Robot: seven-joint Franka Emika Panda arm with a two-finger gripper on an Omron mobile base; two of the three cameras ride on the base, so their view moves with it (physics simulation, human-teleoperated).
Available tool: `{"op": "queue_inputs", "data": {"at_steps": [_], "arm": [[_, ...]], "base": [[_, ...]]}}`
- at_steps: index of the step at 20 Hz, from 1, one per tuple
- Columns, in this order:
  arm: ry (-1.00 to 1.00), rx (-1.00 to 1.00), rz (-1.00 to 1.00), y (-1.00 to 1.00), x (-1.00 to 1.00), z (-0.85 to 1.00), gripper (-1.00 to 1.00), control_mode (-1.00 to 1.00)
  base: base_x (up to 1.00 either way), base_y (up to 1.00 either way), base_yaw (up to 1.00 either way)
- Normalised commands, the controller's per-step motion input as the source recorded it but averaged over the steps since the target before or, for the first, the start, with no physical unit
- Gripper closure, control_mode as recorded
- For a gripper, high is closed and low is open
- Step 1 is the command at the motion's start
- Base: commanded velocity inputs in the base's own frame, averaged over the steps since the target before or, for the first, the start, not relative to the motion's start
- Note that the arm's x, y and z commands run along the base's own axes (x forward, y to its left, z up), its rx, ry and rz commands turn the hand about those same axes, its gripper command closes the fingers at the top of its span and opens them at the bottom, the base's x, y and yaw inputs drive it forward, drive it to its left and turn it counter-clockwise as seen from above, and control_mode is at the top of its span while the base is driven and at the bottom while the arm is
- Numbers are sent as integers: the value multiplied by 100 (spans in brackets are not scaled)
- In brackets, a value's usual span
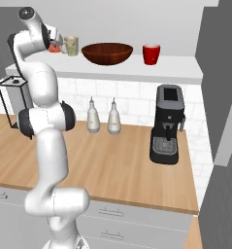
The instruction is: Gather all objects into one cabinet and sort the glasses and bowls to opposite sides.
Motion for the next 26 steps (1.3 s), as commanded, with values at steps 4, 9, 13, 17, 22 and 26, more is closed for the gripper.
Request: {"op": "queue_inputs", "data": {"at_steps": [4,9,13,17,22,26], "arm": [[1,0,0,0,0,-6,-100,-100],[3,0,0,-1,0,-15,-100,-100],[0,0,0,0,0,-13,-100,-100],[0,0,0,0,0,-22,-100,-100],[-7,0,0,-13,0,-34,-100,-100],[-11,1,0,-24,-2,-21,-100,-100]], "base": [[0,0,0],[0,0,0],[0,0,0],[0,0,0],[0,0,0],[0,0,0]]}}
